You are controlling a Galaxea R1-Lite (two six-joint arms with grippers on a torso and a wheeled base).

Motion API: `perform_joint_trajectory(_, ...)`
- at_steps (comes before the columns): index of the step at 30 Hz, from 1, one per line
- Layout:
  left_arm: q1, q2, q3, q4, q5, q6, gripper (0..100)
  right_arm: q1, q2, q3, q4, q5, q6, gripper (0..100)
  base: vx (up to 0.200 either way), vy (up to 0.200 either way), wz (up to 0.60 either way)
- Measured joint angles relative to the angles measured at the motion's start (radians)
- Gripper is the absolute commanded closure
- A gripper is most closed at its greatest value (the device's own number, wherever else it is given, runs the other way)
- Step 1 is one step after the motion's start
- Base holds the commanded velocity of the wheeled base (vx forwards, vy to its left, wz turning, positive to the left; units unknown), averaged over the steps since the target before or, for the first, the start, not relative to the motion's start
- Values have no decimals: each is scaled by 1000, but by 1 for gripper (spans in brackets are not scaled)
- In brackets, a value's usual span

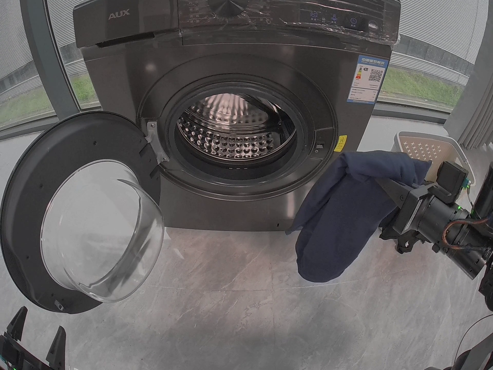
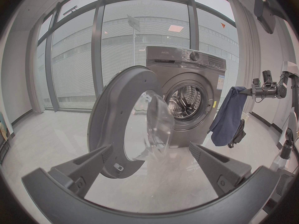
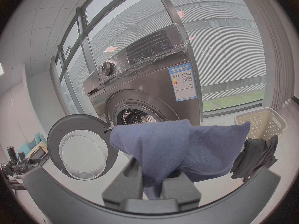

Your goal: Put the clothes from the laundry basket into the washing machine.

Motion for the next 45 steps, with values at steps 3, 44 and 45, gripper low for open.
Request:
perform_joint_trajectory(3,0,0,0,0,1,1,0,0,0,2,0,0,0,100,0,0,0)
perform_joint_trajectory(44,15,193,-153,-133,-210,43,0,236,288,-264,-208,14,28,100,0,0,0)
perform_joint_trajectory(45,13,235,-159,-155,-230,46,0,237,297,-276,-213,13,28,100,0,0,0)
